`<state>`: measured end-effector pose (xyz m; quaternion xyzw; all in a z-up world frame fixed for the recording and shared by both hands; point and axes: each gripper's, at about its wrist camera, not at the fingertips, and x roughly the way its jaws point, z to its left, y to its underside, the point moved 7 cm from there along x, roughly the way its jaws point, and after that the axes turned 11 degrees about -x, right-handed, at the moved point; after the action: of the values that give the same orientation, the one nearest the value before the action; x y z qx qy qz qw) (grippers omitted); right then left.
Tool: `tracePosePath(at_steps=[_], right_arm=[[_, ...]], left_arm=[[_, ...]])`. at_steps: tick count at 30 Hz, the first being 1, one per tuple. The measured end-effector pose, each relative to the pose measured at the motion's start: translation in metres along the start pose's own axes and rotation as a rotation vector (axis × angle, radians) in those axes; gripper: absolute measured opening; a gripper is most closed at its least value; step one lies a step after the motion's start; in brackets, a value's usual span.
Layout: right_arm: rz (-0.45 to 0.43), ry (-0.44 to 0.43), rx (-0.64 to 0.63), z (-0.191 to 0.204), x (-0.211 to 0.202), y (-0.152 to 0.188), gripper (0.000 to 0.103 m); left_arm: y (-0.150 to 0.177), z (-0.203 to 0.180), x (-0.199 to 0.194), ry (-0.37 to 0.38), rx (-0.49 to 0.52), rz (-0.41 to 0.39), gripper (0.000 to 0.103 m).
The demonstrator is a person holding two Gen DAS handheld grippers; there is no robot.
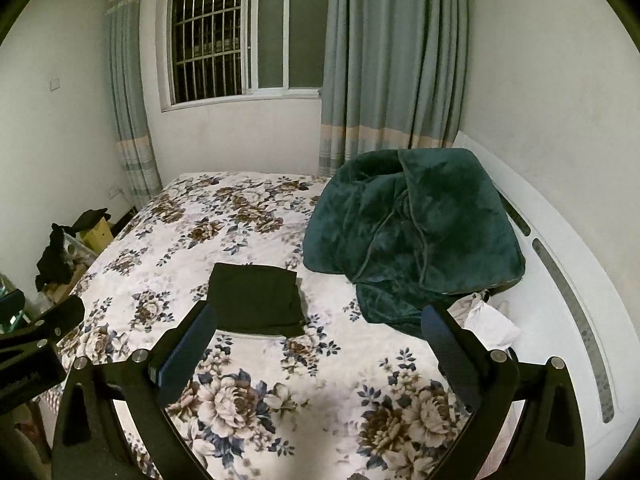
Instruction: Fold small clothes
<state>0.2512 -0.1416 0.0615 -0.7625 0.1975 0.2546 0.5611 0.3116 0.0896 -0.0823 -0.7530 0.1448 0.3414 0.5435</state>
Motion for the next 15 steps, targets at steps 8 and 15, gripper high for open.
tracePosePath(at_steps=[8,15], right_arm=[[-0.001,-0.016,-0.009,-0.0022,-0.0006,-0.0008,0.103],[0.002,-0.034,-0.021,-0.0016,0.0023,-0.0032,0.103]], left_arm=[[0.0034,0.0007,-0.0049,-0.009,0.001,0.005,0.103],[0.0024,0.0007,-0.0047,-0.005,0.004,0.004,0.103]])
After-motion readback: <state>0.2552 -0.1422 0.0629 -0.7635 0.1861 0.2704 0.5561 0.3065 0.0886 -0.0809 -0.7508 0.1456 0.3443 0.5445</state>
